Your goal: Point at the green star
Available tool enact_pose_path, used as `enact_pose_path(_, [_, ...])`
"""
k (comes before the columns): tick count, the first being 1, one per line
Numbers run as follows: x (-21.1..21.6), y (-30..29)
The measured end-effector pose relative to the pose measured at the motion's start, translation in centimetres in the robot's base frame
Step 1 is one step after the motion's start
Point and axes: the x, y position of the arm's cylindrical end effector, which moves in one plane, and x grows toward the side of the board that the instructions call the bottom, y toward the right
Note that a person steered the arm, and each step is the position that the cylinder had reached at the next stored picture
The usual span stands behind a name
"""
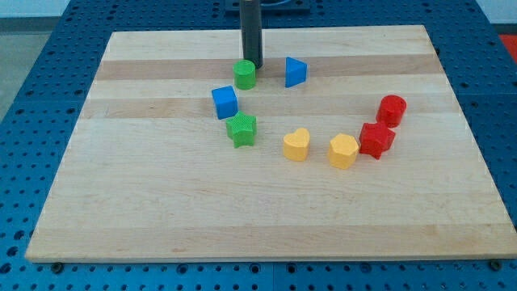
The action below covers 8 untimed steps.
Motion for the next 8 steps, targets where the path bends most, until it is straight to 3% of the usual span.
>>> enact_pose_path(1, [0.6,1.2])
enact_pose_path(3, [-4.5,-2.3])
enact_pose_path(6, [-4.6,-8.1])
enact_pose_path(8, [-1.2,-17.6])
